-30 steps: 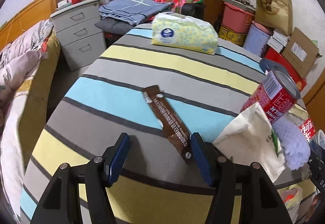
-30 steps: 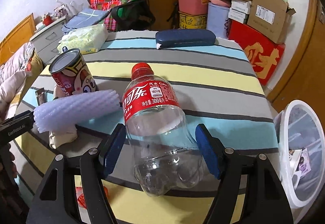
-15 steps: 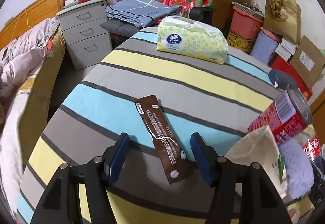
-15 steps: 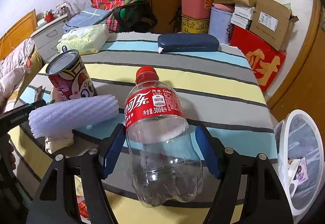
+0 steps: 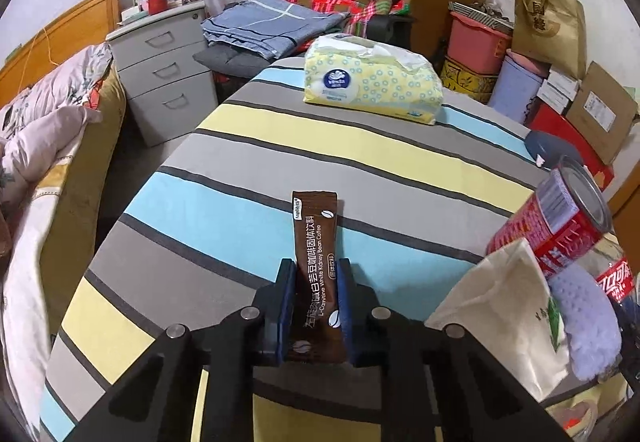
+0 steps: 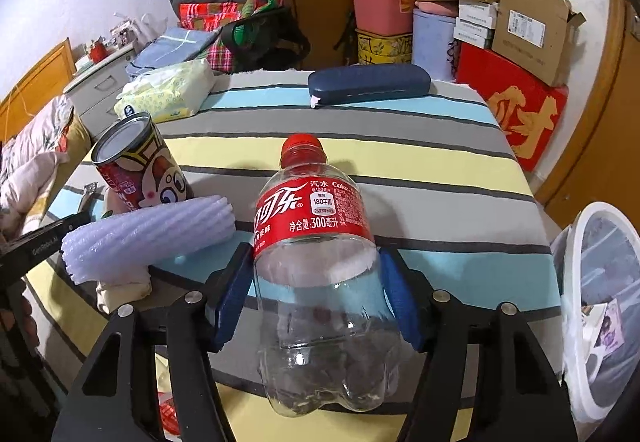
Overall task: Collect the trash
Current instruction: 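Grasp the clear Coca-Cola bottle with the right tool while the left tool grasps the brown coffee sachet, then carry the bottle and sachet over the white bin with both tools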
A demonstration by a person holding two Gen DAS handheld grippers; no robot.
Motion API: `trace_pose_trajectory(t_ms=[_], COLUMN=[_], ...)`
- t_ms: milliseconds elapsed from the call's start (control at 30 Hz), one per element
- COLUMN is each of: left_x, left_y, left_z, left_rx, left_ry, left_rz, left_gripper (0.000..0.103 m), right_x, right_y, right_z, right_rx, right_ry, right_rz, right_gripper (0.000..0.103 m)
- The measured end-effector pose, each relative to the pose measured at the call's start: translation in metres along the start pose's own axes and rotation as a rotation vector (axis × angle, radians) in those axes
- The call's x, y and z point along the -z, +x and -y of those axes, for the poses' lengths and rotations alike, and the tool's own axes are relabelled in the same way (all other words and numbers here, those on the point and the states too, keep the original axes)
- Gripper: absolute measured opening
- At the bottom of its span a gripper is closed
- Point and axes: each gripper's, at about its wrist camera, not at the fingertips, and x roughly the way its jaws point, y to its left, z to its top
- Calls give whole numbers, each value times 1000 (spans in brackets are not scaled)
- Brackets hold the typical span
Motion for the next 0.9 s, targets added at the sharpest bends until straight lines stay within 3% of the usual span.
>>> trace_pose_trajectory(t_ms=[900], left_x=[41], left_y=[-101], left_z=[55], left_rx=[148], left_ry=[99], left_rz=[123], left_gripper=[20], right_x=[11], right_y=[-45], right_z=[30], right_rx=[-7], right_ry=[55], right_rz=[85], right_gripper=[64])
